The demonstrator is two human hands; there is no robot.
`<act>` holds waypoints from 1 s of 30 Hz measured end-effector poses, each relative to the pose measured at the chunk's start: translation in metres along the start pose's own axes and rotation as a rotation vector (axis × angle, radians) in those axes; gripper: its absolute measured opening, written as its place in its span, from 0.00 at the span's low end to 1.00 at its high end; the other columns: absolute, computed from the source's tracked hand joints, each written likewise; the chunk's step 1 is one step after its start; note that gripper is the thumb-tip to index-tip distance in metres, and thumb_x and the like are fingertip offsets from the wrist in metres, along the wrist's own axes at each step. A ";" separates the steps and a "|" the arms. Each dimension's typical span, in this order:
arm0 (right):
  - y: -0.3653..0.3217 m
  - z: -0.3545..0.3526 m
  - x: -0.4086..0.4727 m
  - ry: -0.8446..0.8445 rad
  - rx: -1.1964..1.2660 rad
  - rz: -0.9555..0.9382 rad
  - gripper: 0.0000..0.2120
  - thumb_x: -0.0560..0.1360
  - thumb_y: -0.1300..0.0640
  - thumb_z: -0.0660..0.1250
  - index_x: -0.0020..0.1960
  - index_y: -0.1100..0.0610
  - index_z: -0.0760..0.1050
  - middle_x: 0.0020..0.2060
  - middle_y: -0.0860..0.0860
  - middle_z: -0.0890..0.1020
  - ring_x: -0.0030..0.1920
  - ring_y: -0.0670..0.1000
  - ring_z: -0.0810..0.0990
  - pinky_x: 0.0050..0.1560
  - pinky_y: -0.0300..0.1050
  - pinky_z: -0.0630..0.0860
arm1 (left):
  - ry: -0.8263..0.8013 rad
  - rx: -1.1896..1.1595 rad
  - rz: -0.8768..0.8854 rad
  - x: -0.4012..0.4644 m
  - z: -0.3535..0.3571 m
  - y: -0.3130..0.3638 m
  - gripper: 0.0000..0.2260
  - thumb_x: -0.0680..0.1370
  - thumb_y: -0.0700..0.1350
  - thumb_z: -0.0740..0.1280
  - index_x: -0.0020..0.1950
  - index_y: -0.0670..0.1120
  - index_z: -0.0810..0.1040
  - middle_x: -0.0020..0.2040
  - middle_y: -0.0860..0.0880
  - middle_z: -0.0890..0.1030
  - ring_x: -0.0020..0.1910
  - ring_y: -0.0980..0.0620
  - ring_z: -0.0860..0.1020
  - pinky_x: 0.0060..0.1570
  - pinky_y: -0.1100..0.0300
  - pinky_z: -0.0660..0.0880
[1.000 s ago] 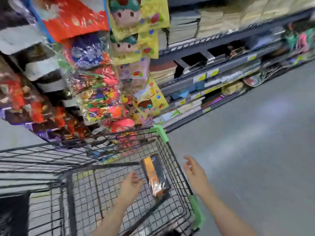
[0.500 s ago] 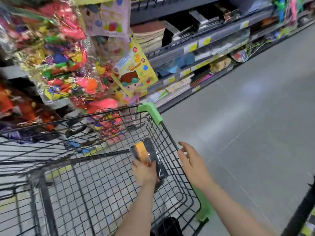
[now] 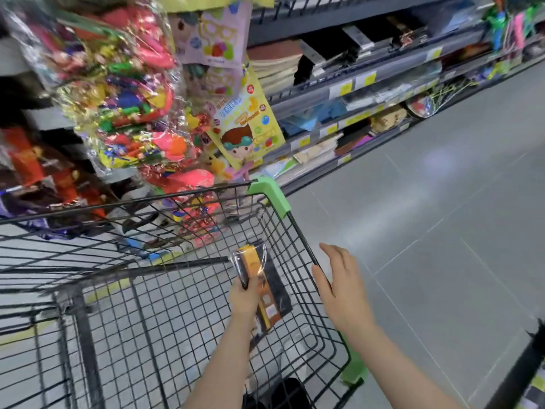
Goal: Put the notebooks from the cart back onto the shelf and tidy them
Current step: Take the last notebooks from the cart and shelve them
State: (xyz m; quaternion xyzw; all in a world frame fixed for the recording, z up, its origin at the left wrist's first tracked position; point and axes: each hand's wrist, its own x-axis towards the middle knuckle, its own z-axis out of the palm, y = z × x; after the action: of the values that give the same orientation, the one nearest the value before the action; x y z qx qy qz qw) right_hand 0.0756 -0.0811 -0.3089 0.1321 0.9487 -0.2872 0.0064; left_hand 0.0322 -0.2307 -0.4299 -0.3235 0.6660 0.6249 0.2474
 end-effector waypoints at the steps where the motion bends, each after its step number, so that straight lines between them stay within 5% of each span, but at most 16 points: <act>1: -0.010 -0.001 -0.003 0.062 -0.030 -0.065 0.21 0.77 0.47 0.52 0.67 0.54 0.65 0.62 0.50 0.71 0.62 0.47 0.67 0.62 0.36 0.61 | -0.001 -0.011 -0.012 -0.002 -0.017 0.004 0.04 0.77 0.46 0.65 0.44 0.47 0.75 0.37 0.49 0.77 0.37 0.50 0.76 0.39 0.58 0.71; 5: -0.050 0.035 -0.006 -0.049 -0.013 -0.236 0.20 0.78 0.44 0.53 0.65 0.54 0.66 0.61 0.50 0.71 0.59 0.41 0.66 0.59 0.33 0.64 | 0.120 -0.034 -0.052 -0.003 -0.105 0.009 0.10 0.77 0.48 0.65 0.40 0.45 0.69 0.38 0.43 0.76 0.36 0.47 0.74 0.38 0.56 0.71; 11: -0.031 0.152 0.008 -0.382 -0.321 -0.013 0.32 0.72 0.43 0.63 0.71 0.54 0.56 0.69 0.56 0.64 0.67 0.55 0.65 0.66 0.49 0.67 | 0.239 -0.002 -0.081 0.017 -0.185 -0.023 0.08 0.77 0.46 0.65 0.41 0.43 0.71 0.38 0.42 0.76 0.33 0.47 0.73 0.37 0.57 0.70; 13: -0.013 0.175 0.013 -0.418 -0.453 0.107 0.39 0.71 0.39 0.63 0.74 0.51 0.48 0.73 0.61 0.54 0.72 0.61 0.56 0.71 0.55 0.58 | 0.229 0.000 -0.094 0.026 -0.192 -0.035 0.07 0.76 0.45 0.66 0.43 0.42 0.73 0.36 0.45 0.77 0.32 0.49 0.74 0.33 0.58 0.70; 16: 0.006 0.195 0.014 -0.466 -0.614 0.166 0.48 0.69 0.34 0.62 0.73 0.48 0.33 0.74 0.63 0.40 0.74 0.64 0.48 0.73 0.58 0.52 | 0.204 0.038 -0.115 0.040 -0.190 -0.049 0.13 0.73 0.52 0.68 0.44 0.42 0.76 0.38 0.46 0.81 0.38 0.46 0.80 0.40 0.56 0.75; 20: 0.001 0.205 -0.001 -0.465 -0.591 0.140 0.50 0.65 0.36 0.69 0.73 0.43 0.38 0.73 0.64 0.48 0.71 0.66 0.55 0.68 0.58 0.63 | 0.203 0.033 -0.090 0.040 -0.176 -0.055 0.12 0.77 0.44 0.65 0.34 0.50 0.69 0.21 0.57 0.74 0.28 0.61 0.76 0.28 0.71 0.67; 23: -0.007 0.200 -0.008 -0.472 -0.541 0.133 0.50 0.62 0.39 0.72 0.72 0.42 0.42 0.72 0.65 0.52 0.70 0.65 0.56 0.69 0.58 0.60 | 0.177 0.004 -0.072 0.036 -0.172 -0.057 0.06 0.77 0.42 0.65 0.41 0.50 0.73 0.36 0.54 0.75 0.40 0.49 0.75 0.34 0.66 0.68; 25: -0.014 0.190 -0.007 -0.472 -0.490 0.123 0.50 0.59 0.39 0.72 0.71 0.42 0.46 0.71 0.64 0.54 0.68 0.64 0.58 0.69 0.59 0.60 | 0.172 0.009 -0.057 0.032 -0.178 -0.057 0.01 0.77 0.42 0.66 0.46 0.46 0.75 0.38 0.54 0.75 0.40 0.51 0.74 0.36 0.67 0.67; 30: -0.052 0.136 -0.001 -0.441 -0.450 0.032 0.49 0.58 0.40 0.72 0.70 0.42 0.47 0.69 0.60 0.57 0.67 0.62 0.59 0.65 0.63 0.59 | 0.162 0.008 -0.004 -0.005 -0.185 -0.013 0.05 0.76 0.46 0.66 0.45 0.46 0.73 0.37 0.51 0.74 0.36 0.53 0.72 0.37 0.57 0.68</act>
State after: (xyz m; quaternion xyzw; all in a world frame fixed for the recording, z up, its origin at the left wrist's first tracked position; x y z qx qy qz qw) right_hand 0.0550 -0.1972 -0.3943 0.0768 0.9619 -0.0918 0.2458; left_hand 0.0591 -0.4141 -0.4176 -0.3734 0.6857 0.5936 0.1950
